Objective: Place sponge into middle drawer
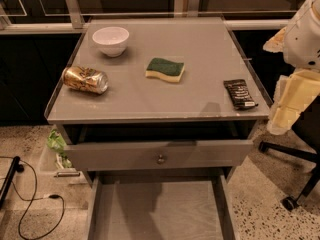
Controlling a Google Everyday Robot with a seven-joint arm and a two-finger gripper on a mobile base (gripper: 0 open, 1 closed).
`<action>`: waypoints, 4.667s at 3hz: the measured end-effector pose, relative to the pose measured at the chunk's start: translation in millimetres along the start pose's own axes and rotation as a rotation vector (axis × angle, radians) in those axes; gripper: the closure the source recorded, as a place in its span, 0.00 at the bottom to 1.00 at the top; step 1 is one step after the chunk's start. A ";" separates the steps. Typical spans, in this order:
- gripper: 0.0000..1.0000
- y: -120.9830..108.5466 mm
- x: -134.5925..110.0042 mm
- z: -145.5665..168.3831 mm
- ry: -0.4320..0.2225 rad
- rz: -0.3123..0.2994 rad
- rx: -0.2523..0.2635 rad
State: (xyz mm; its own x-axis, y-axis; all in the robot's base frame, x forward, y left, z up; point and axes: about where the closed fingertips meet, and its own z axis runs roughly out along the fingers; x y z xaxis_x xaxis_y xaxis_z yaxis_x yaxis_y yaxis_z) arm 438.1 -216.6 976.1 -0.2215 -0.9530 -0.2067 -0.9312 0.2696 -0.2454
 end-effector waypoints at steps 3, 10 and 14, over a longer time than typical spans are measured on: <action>0.00 -28.4 -61.3 35.2 -0.153 -0.148 0.041; 0.00 -124.1 -157.2 210.7 -0.595 -0.035 -0.044; 0.00 -145.4 -181.8 237.0 -0.761 0.084 -0.170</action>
Offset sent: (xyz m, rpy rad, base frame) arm 0.0253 0.0432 -0.0125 0.0620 -0.0715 0.1420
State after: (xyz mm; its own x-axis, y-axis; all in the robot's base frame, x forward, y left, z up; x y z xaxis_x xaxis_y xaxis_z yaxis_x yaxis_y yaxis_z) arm 682.4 -49.8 824.9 -0.0904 -0.5568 -0.8257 -0.9654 0.2528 -0.0647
